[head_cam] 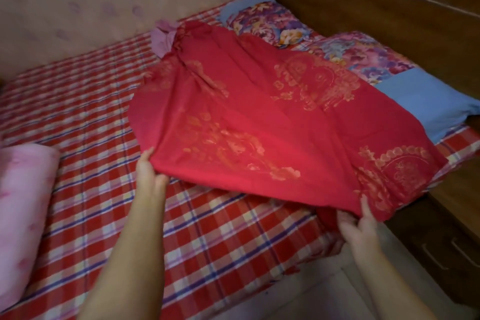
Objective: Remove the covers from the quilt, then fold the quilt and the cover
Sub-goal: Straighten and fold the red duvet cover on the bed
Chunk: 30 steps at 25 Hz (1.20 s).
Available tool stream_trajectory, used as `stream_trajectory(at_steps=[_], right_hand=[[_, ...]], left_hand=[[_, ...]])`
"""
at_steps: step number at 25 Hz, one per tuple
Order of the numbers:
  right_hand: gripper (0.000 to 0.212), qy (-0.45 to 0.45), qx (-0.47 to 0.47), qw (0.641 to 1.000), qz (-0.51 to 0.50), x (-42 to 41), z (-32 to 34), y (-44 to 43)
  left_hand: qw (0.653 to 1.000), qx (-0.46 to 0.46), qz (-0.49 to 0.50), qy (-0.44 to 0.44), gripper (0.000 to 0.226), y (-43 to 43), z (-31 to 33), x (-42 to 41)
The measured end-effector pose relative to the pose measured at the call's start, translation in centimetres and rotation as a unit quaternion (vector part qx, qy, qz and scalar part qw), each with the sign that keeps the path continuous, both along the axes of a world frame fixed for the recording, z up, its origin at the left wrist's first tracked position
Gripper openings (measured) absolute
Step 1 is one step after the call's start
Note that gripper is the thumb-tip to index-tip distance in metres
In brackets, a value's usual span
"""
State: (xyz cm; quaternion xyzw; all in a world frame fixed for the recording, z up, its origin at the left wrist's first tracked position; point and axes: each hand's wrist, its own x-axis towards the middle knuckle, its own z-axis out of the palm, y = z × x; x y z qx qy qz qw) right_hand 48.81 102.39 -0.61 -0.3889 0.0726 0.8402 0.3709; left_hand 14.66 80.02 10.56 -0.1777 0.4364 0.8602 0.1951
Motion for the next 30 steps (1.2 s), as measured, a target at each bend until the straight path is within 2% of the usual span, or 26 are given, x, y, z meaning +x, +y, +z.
stream_trajectory(at_steps=[1,2,3,4,6,7,11,14,17,19,21,22,23,24,25,26,27,28,29,30], right_hand=[[0.080,0.050,-0.061,0.997,0.020,-1.5,-0.1,-2.2],[0.062,0.021,-0.094,0.993,0.064,-3.9,0.2,-5.7],[0.045,-0.028,-0.085,0.987,0.131,-6.6,0.3,-9.7],[0.040,-0.026,-0.084,0.975,0.206,-9.0,0.2,-13.7],[0.036,0.041,-0.149,0.937,0.313,-12.8,2.5,-20.5],[0.029,0.037,-0.156,0.925,0.346,-14.3,3.5,-22.8],[0.011,-0.020,-0.128,0.921,0.367,-15.1,3.9,-25.2],[0.019,-0.036,-0.092,0.914,0.394,-14.4,4.6,-26.2],[0.027,-0.028,-0.008,0.903,0.429,-13.6,5.8,-27.0],[0.029,-0.028,0.028,0.893,0.447,-12.9,6.9,-26.3],[0.028,-0.024,0.069,0.879,0.471,-12.1,7.6,-24.8],[0.032,-0.032,0.090,0.869,0.485,-11.6,7.6,-23.9],[0.039,-0.047,0.114,0.858,0.499,-11.0,7.6,-23.1],[0.044,-0.064,0.135,0.848,0.509,-10.5,7.4,-22.3],[0.048,-0.075,0.152,0.840,0.516,-10.0,7.6,-22.0],[0.051,-0.078,0.165,0.837,0.516,-9.7,8.0,-21.8],[0.055,-0.079,0.172,0.844,0.502,-9.7,8.2,-21.6],[0.058,-0.080,0.165,0.862,0.473,-9.7,8.4,-21.7],[0.057,-0.078,0.142,0.891,0.424,-9.7,8.0,-22.0],[0.046,-0.068,0.113,0.923,0.362,-9.6,7.8,-22.2]], left_hand=[[0.999,-0.052,0.010,-0.008,0.019,-1.3,-0.8,1.1],[0.993,-0.111,0.041,-0.026,0.021,-2.5,-2.3,2.9],[0.983,-0.157,0.080,-0.051,0.026,-3.9,-3.6,5.2],[0.974,-0.185,0.108,-0.077,0.032,-5.4,-4.7,7.2],[0.963,-0.199,0.136,-0.116,0.035,-8.1,-5.8,10.1],[0.964,-0.194,0.136,-0.123,0.037,-9.4,-6.0,10.7],[0.977,-0.152,0.087,-0.121,0.037,-12.1,-5.7,12.5],[0.968,-0.078,0.045,-0.232,0.023,-12.2,-5.9,12.8],[0.949,-0.065,-0.037,-0.308,0.042,-12.4,-7.4,11.8],[0.947,-0.103,-0.112,-0.283,0.041,-11.1,-7.7,10.6],[0.928,-0.207,-0.213,-0.226,0.027,-8.9,-8.0,8.0],[0.904,-0.297,-0.250,-0.180,0.026,-8.1,-8.3,6.5],[0.862,-0.408,-0.280,-0.109,0.029,-7.8,-9.3,4.6],[0.778,-0.543,-0.315,-0.022,0.033,-8.0,-10.1,2.9],[0.664,-0.660,-0.346,0.062,0.035,-8.6,-10.0,1.8],[0.561,-0.732,-0.364,0.131,0.034,-9.7,-9.9,1.0],[0.492,-0.768,-0.370,0.174,0.034,-10.9,-9.7,0.2],[0.462,-0.782,-0.370,0.195,0.034,-12.3,-9.3,-0.4],[0.459,-0.787,-0.368,0.187,0.033,-14.0,-8.7,-0.8],[0.529,-0.759,-0.335,0.179,0.031,-15.7,-8.0,-1.2]])
